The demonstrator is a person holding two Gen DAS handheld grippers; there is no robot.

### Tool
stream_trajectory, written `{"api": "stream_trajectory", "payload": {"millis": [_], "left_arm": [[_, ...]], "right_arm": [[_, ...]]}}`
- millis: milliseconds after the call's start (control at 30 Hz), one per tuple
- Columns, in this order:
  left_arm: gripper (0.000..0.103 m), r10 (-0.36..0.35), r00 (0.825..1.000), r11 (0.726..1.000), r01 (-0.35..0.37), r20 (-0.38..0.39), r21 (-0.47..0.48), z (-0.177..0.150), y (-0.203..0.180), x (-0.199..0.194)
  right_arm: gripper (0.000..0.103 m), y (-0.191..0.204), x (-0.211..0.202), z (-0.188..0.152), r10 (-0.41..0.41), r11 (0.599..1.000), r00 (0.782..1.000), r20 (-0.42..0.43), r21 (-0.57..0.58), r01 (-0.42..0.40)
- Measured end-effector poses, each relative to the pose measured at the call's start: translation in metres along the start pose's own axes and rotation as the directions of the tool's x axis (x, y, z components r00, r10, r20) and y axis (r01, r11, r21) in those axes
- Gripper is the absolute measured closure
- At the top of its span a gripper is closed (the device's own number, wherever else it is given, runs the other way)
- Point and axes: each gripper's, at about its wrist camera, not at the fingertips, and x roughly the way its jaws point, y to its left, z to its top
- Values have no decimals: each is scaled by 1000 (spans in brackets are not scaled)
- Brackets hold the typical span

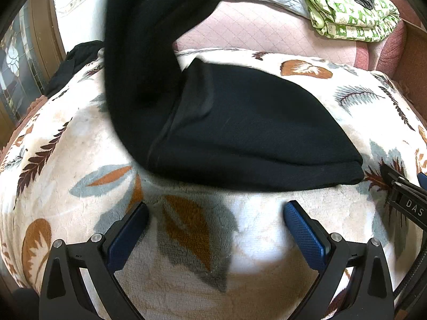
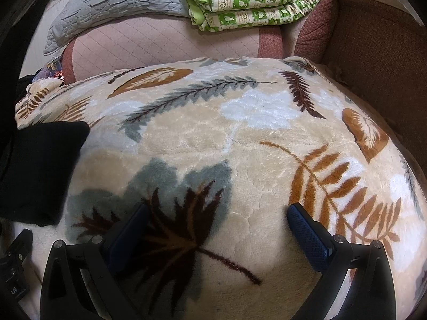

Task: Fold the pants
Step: 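Flatten the black pants on the blanket by hand, tools open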

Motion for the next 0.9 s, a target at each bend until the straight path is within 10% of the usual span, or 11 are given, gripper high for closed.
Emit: {"api": "stream_trajectory", "payload": {"millis": [900], "left_arm": [[0, 0, 1000, 1000, 0, 1, 0, 0, 0, 1]], "right_arm": [[0, -8, -6, -2, -2, 1000, 1000, -7, -3, 2]]}}
